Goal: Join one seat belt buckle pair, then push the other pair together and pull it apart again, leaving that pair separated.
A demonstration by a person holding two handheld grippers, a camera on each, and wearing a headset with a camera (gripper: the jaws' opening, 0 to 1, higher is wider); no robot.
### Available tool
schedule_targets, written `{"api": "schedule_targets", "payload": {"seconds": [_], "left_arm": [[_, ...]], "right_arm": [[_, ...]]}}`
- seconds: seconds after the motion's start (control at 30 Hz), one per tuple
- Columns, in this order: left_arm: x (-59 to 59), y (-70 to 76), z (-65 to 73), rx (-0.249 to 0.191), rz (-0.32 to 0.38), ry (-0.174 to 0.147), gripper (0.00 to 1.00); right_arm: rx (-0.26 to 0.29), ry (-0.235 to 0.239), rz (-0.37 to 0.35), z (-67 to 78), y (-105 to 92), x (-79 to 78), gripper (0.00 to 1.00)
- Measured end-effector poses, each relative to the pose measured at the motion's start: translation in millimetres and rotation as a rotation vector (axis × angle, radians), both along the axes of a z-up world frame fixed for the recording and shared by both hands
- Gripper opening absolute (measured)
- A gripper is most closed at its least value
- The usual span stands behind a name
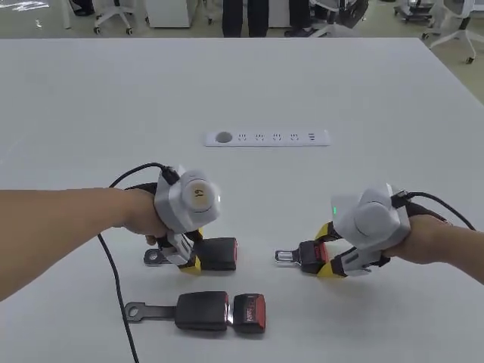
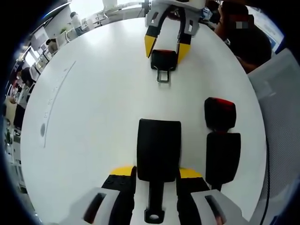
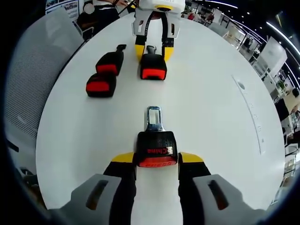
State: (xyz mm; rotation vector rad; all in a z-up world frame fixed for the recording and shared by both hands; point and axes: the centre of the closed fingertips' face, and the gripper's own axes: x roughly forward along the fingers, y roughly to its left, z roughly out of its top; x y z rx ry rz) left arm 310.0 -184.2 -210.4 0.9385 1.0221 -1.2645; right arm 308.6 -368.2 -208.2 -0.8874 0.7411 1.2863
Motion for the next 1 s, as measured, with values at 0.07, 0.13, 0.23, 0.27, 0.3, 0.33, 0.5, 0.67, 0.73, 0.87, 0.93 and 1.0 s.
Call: {"api": "schedule_targets", "payload": {"seconds": [0.07, 0.13, 0.23, 0.27, 0.3, 0.33, 0.5, 0.67, 0.73, 0.87, 0.93, 1.0], "left_arm": [[4.4, 1.2, -0.7, 0.002, 0.011, -0.014, 0.38], [4.2, 1.1, -0.7, 0.002, 0.002, -0.019, 0.39], [6.3, 1.5, -0.9, 0.003, -0.009, -0.037, 0.4], [7.1, 2.6, -0.8, 0.005, -0.007, -0.043, 0.41], [7.6, 3.7, -0.8, 0.008, -0.006, -0.047, 0.41], [7.9, 4.9, -1.0, 0.009, -0.003, -0.05, 0.41], [6.4, 14.1, -1.2, 0.025, 0.006, -0.054, 0.42], [3.6, 23.5, 1.7, 0.013, 0.035, -0.053, 0.42], [1.8, 27.2, 3.5, 0.003, 0.046, -0.051, 0.43], [-5.1, 37.9, 8.3, -0.02, 0.067, -0.034, 0.45], [-5.9, 45.6, 8.3, -0.043, 0.097, -0.02, 0.47], [-9.6, 49.6, 11.7, -0.058, 0.124, -0.011, 0.49]], "right_arm": [[-0.002, -0.007, 0.0, 0.2, -0.1, 1.1, 0.35], [-0.005, -0.012, 0.0, 0.2, 0.5, 1.5, 0.37], [-0.007, -0.012, 0.0, 0.6, 2.0, 0.2, 0.39], [-0.008, -0.012, 0.001, 0.7, 1.9, -0.1, 0.39], [-0.012, -0.016, 0.003, 0.4, 1.2, 0.2, 0.39], [-0.015, -0.019, 0.002, 0.5, 0.6, 0.4, 0.4], [-0.02, -0.019, -0.021, 2.9, -4.4, -0.2, 0.42], [-0.016, -0.016, -0.035, 5.9, -8.9, -2.4, 0.46], [-0.015, -0.014, -0.039, 6.1, -10.9, -4.1, 0.46], [-0.004, -0.006, -0.056, 8.5, -16.9, -7.4, 0.49], [0.002, -0.003, -0.069, 10.3, -20.1, -10.0, 0.51], [0.013, 0.006, -0.079, 14.5, -22.5, -15.2, 0.52]]}}
